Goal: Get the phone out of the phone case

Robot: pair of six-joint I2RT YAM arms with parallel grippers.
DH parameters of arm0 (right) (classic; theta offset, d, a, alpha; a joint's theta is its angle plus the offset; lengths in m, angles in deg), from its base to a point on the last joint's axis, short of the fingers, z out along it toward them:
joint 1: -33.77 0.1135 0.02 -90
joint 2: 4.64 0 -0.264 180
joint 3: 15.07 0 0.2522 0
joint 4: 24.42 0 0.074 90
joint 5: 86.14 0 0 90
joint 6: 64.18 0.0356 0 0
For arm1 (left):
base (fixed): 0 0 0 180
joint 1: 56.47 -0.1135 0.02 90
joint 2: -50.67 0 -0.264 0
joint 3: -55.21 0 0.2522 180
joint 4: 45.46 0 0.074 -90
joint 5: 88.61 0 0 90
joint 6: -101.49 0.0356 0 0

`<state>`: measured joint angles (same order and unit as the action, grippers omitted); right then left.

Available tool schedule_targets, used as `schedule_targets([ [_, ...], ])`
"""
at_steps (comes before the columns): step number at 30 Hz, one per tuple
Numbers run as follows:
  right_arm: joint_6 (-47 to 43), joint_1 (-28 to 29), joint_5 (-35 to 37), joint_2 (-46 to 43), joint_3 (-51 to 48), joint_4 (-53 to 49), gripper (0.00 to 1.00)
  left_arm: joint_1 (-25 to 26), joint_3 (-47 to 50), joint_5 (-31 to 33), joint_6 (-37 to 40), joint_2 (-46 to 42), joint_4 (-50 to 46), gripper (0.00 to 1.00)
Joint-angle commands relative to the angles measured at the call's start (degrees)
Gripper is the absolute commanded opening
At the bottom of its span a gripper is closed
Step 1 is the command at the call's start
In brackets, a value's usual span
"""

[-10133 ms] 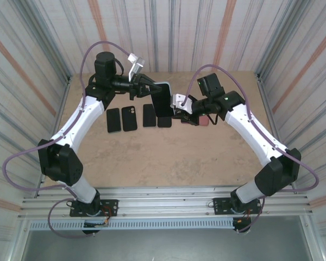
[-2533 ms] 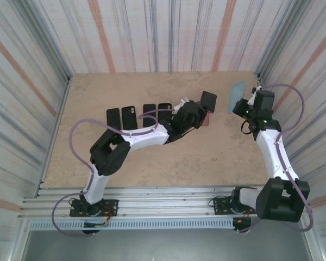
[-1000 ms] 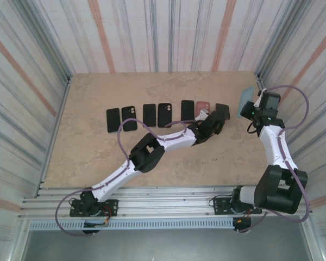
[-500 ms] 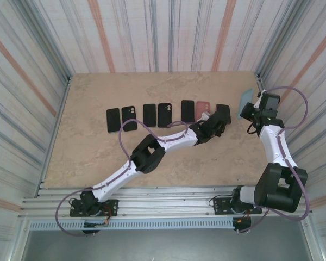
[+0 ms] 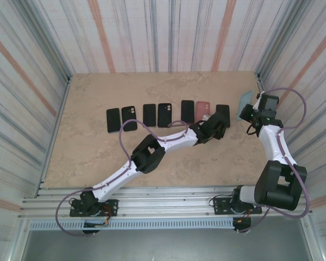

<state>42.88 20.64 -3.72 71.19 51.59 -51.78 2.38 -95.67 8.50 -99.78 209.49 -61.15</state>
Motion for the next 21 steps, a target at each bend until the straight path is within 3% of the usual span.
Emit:
schedule_targets([
  [1,-1.5,-0.7,-0.9,0.6,-0.9,0.6,0.06,-0.7,-2.8,-2.1,-0.2,0.8,-0.8,0.57],
  [13,-1.6,-1.1,-1.0,1.2,-0.5,0.7,0.06,-2.6,-4.5,-5.5,1.2,2.5,2.0,0.59],
  [18,-2.1,-1.3,-1.7,1.6,0.4,0.6,0.06,-2.8,0.5,-5.5,5.4,-2.7,5.2,0.6],
  [21,-3.5,-2.5,-5.7,3.3,1.0,0.3,0.07,-3.3,4.5,-6.2,9.2,-6.4,7.9,0.63],
])
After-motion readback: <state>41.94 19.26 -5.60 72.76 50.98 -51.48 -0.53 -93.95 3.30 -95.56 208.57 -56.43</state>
